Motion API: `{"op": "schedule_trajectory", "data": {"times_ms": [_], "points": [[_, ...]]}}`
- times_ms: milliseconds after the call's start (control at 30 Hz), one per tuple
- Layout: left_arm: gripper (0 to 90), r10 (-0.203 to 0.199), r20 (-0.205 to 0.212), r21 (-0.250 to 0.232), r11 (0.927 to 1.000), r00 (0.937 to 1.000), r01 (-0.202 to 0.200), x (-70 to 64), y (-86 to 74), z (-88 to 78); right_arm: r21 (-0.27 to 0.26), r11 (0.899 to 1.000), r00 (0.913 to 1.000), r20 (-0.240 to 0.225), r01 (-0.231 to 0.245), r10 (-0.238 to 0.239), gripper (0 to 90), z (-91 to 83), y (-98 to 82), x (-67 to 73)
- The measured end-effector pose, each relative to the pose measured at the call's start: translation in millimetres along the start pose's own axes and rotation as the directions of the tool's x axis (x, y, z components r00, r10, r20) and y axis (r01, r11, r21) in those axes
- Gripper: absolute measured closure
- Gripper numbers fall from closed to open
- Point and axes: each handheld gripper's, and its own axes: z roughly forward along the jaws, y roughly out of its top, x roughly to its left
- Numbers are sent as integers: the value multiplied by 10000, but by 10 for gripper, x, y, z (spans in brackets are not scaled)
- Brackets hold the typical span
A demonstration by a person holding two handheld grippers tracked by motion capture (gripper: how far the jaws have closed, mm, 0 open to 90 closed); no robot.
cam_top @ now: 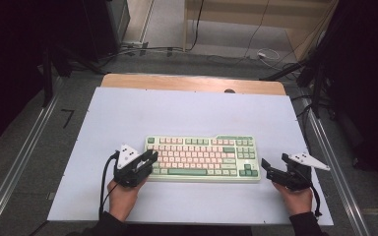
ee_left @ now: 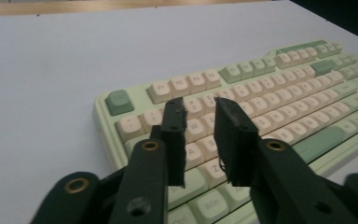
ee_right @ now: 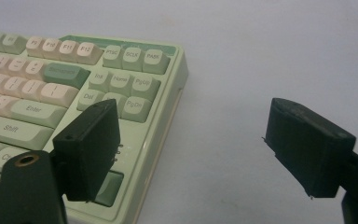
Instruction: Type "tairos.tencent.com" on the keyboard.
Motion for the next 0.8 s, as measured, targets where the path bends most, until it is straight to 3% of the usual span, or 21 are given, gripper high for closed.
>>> {"op": "schedule_trajectory", "data": {"times_ms": [67,100,333,800], "points": [[832,107,40,84,9999,9999,-107,-26,16,28,0,10000,10000,-3,2,-2,161,1,0,1],[900,229,118,133,9996,9997,-230,-70,38,80,-11,10000,10000,-14,9,-9,161,0,-1,2],[900,204,771,755,9968,9968,-263,-185,90,328,-8,10000,10000,-54,11,-11,161,-2,-2,1],[900,142,988,1392,9899,9950,-279,-250,146,598,15,10000,10000,-78,58,-58,161,5,-5,14]]}}
